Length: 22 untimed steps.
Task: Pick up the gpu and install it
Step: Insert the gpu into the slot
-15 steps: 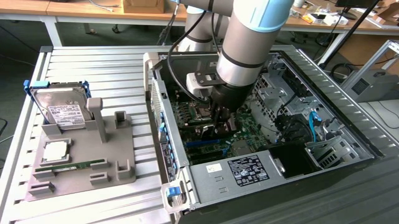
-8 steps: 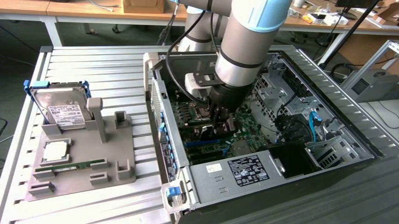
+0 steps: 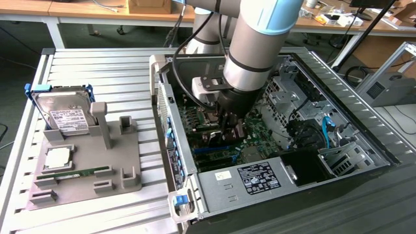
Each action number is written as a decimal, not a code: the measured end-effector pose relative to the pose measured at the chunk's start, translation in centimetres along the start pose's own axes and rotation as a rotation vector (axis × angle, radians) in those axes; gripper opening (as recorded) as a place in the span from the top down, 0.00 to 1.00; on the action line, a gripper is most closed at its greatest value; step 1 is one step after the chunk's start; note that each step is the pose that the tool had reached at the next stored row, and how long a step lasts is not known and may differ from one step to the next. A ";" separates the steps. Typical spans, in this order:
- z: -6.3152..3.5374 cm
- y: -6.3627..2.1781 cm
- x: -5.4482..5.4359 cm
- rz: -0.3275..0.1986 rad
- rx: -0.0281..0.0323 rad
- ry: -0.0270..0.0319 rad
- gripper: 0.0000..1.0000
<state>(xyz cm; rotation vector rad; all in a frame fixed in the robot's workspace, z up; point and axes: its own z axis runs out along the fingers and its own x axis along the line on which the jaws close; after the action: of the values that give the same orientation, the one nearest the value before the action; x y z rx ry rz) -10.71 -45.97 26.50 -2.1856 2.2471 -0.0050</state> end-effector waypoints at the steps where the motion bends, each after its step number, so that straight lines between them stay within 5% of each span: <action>1: 0.05 0.00 0.0 0.000 -0.0001 0.0002 0.73; 22: 0.53 0.01 0.0 0.000 -0.0001 0.0002 0.73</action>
<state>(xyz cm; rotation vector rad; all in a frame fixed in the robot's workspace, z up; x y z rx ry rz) -10.71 -45.97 25.97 -2.1858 2.2473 -0.0052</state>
